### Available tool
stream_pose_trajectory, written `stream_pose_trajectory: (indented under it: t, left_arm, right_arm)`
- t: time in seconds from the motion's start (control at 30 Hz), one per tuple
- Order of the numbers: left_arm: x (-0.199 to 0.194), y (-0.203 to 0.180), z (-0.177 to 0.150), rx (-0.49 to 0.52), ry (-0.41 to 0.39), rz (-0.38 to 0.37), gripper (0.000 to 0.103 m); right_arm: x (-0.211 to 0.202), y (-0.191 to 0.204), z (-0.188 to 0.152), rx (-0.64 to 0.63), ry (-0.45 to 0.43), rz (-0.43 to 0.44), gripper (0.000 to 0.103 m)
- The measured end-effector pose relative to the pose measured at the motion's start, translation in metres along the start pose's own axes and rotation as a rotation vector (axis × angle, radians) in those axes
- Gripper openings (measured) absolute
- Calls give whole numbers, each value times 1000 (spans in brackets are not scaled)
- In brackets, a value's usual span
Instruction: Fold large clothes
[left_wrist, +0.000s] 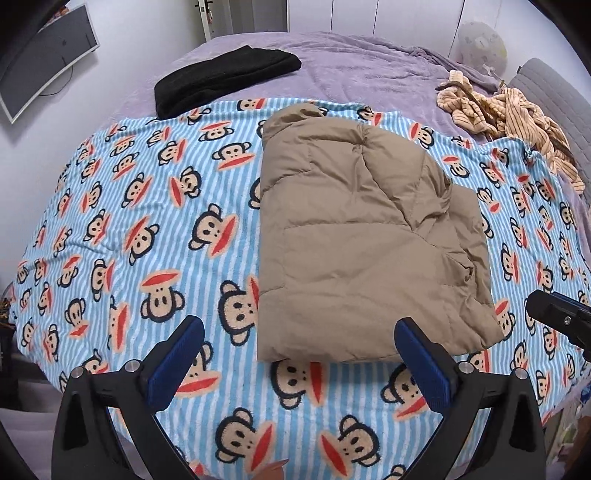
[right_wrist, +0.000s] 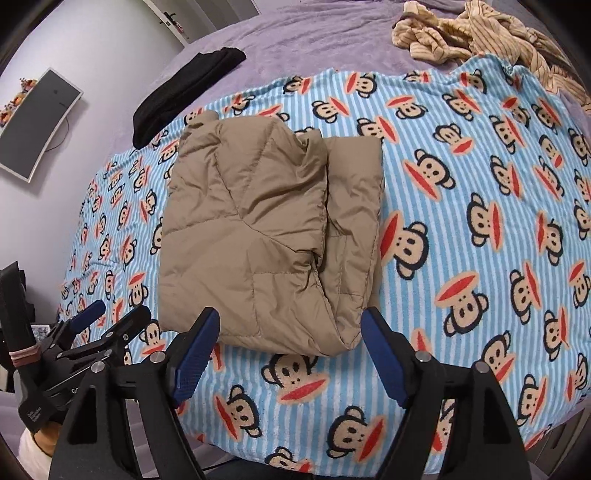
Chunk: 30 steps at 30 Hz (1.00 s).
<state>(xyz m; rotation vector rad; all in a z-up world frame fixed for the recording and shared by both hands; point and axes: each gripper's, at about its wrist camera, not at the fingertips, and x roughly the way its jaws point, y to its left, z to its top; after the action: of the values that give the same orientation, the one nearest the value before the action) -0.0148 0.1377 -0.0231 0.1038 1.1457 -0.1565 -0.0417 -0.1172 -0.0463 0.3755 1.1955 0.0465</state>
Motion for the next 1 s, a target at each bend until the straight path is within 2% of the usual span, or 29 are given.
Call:
stream_pose_trajectory:
  t: [0.07,0.17,0.43,1.0]
  left_arm:
    - [-9,0,0,0,-22,16,103]
    - [-21,0,2,-14,-41,17,103]
    - [-44,7,2,-44,-63,5,103]
    - [-67,7,-5,-46,-69,11,103]
  right_arm:
    - [-7,3,0,-12,-27,-34,84]
    - [-17,8,0,-31,-79,-73,103]
    - [-35,15,1,-57,-120,-126,103]
    - [-60,23,-6,-76,-144,-125,103]
